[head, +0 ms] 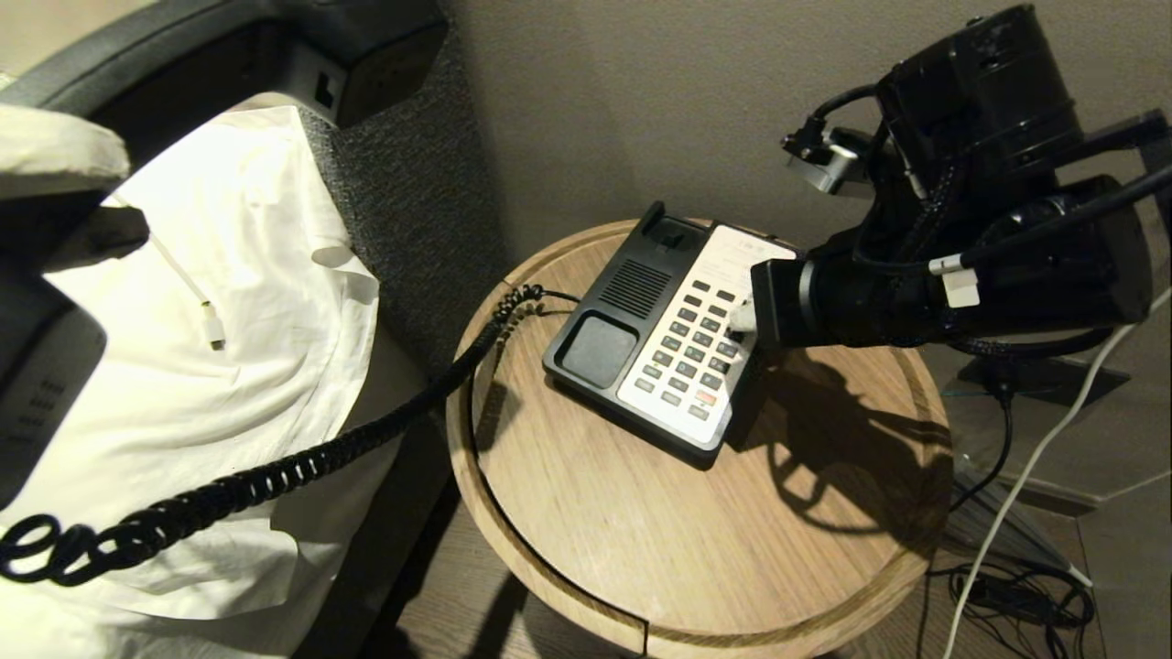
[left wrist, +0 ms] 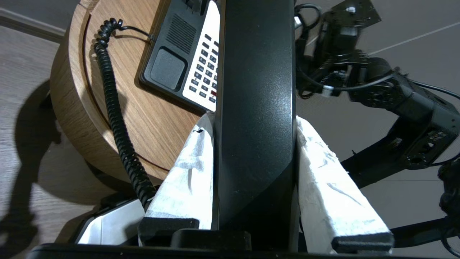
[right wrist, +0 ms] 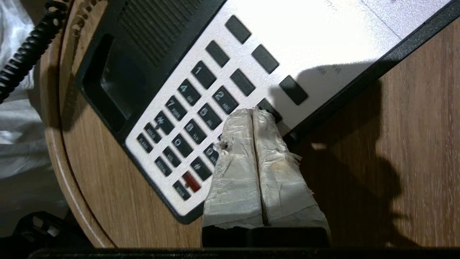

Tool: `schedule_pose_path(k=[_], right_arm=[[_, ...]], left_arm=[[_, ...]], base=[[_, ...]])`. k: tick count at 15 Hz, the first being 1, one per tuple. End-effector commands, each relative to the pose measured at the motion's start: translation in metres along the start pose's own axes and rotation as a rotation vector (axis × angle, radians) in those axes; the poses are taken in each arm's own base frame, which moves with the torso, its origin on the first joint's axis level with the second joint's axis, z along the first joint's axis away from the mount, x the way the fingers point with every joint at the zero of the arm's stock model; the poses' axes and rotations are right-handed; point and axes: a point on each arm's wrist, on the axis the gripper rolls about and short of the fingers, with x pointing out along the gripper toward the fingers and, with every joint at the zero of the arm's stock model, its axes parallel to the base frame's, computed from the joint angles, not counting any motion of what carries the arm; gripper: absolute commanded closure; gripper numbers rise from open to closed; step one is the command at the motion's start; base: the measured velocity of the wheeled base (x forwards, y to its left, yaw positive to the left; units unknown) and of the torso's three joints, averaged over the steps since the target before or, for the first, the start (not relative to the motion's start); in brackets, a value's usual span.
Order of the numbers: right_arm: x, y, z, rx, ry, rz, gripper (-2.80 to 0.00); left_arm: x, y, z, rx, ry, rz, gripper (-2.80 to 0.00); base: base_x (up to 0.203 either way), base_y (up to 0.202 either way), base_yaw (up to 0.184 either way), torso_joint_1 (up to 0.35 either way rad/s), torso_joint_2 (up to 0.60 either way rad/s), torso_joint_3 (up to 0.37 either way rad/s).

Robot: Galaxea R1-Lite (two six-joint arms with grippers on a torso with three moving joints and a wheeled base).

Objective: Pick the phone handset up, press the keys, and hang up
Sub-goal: Dial the number

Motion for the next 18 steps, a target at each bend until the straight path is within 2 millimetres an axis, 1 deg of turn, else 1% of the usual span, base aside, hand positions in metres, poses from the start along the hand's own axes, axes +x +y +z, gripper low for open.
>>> schedule_pose_path(k=[1,5,8,12,18], right_arm=[[-0.013,0.004,-0.001,-0.004,-0.013,0.025,0.00],[-0.014,0.010,-0.008,-0.024,0.031,0.036,0.00],[-0.007,0.011,-0.010,-0.028,0.045,0.030,0.00],[0.001,0.012,-0.010,-0.029,0.046,0.017,0.00],[0.003,0.012,-0.009,-0.030,0.043,0.012,0.00]], left_arm=[[-0.001,0.001,-0.001,-0.004,0.001,0.003,0.00],[-0.003,0.001,-0.001,-0.004,-0.002,0.001,0.00],[-0.003,0.002,-0.003,-0.004,0.001,0.003,0.00],[-0.005,0.003,-0.004,-0.004,0.002,0.006,0.00],[-0.005,0.005,-0.006,-0.003,0.008,0.008,0.00]], base=[[0.000,0.000,0.000,0.000,0.00,0.000],[0.000,0.000,0.000,0.000,0.00,0.000],[0.000,0.000,0.000,0.000,0.00,0.000],[0.000,0.000,0.000,0.000,0.00,0.000],[0.000,0.000,0.000,0.000,0.00,0.000]])
